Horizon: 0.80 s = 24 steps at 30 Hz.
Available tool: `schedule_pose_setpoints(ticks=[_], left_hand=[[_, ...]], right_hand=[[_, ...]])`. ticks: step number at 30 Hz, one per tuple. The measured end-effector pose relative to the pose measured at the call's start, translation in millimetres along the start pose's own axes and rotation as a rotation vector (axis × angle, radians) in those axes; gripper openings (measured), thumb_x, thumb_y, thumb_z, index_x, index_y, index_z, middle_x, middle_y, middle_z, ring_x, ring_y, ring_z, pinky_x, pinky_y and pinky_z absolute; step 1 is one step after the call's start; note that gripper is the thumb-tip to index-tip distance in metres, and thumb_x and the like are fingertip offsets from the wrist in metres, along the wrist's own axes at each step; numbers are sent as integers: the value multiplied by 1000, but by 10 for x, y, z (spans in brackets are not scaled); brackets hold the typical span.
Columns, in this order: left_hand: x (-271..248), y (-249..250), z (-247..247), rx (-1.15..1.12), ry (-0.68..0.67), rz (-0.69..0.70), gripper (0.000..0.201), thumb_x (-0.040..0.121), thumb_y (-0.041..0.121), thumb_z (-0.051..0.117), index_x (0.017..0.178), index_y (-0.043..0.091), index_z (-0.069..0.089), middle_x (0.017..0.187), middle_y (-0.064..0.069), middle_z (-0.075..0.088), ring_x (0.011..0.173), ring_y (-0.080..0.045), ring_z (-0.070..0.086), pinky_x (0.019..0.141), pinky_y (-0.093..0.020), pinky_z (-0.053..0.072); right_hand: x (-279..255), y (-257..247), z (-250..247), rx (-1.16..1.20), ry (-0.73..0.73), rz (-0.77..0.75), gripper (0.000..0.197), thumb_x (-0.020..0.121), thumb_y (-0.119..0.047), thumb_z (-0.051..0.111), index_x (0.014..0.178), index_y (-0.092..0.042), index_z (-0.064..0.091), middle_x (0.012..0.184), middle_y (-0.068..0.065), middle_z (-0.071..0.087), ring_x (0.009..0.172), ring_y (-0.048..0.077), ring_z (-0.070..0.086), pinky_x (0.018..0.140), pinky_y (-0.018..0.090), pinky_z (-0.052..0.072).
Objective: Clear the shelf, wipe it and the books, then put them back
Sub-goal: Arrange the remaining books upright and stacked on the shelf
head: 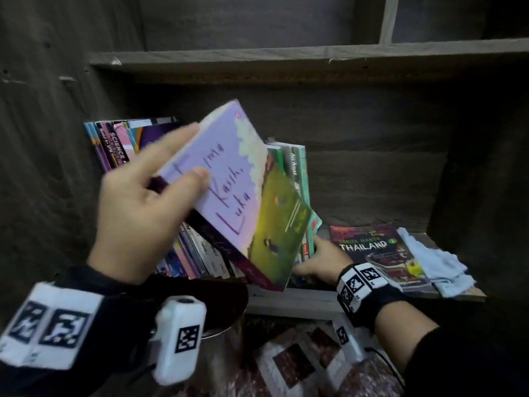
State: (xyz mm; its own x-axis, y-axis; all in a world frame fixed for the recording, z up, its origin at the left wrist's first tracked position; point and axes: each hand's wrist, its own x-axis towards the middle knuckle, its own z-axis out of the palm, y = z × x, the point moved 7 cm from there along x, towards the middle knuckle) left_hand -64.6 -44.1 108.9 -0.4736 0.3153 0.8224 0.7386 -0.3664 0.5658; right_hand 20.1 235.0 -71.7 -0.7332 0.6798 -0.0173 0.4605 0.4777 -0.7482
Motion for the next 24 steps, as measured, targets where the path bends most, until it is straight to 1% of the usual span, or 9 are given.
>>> schedule_pose_setpoints(ticks=[3,5,7,10,12,14,16,18,24], left_hand=[[11,-134,-115,-199,54,-63,45,76,21,63,120,15,65,109,-5,72,102,-31,67,89,-45,55],[-15,-281,-52,-286,37,-124,40,76,15,61,115,17,68,103,-3,74,97,-26,68,86,-42,55],[-55,-397,101,-341,-25,-182,36,78,8,55,109,19,68,96,3,74,89,-17,68,77,-28,55],[-135,-541,369,-392,-129,-267,36,76,8,54,105,22,69,94,4,75,85,-15,69,72,-25,55],[-190,-603,578,-387,-200,-304,36,75,11,57,107,24,68,94,6,74,85,-13,69,72,-25,56],[-241,-644,812,-362,-260,-327,34,76,14,60,106,28,68,98,10,74,90,-11,68,76,-24,56],[-290,-691,1052,-329,-312,-366,31,82,13,67,108,30,67,105,8,72,96,-12,68,79,-24,55],[-329,-737,1265,-260,-362,-406,32,89,14,66,117,30,63,112,4,69,99,-15,68,78,-24,56],[-306,-832,1344,-265,-318,-536,29,96,26,52,125,21,56,90,-13,67,69,-24,67,58,-33,57]], right_hand=[[-51,28,29,146,-74,-5,99,47,-29,89,137,-29,47,127,3,59,111,19,60,95,35,50],[-159,14,6,343,-83,30,61,65,-23,82,121,-19,59,123,15,61,94,23,66,88,37,52],[-332,-70,-87,490,-75,73,27,94,-13,56,122,-12,57,135,21,53,107,31,60,80,33,51],[-558,-40,-322,835,-5,159,47,102,-27,34,139,1,42,142,19,46,130,34,44,74,32,48],[-678,-30,-457,1009,-61,138,62,92,-50,41,132,-5,52,123,15,60,118,34,55,67,36,54],[-749,-45,-501,1027,-180,63,68,65,-63,68,104,-7,71,98,16,71,87,29,70,58,35,58],[-735,70,-615,943,-159,-44,68,34,-49,93,86,-9,77,82,15,73,68,25,71,58,33,58],[-680,268,-762,936,-66,-80,70,29,-40,96,88,-8,76,84,17,72,68,27,69,66,35,58],[-597,823,-1241,1017,269,63,38,75,-25,71,105,-3,67,94,18,70,75,29,69,82,42,53]])
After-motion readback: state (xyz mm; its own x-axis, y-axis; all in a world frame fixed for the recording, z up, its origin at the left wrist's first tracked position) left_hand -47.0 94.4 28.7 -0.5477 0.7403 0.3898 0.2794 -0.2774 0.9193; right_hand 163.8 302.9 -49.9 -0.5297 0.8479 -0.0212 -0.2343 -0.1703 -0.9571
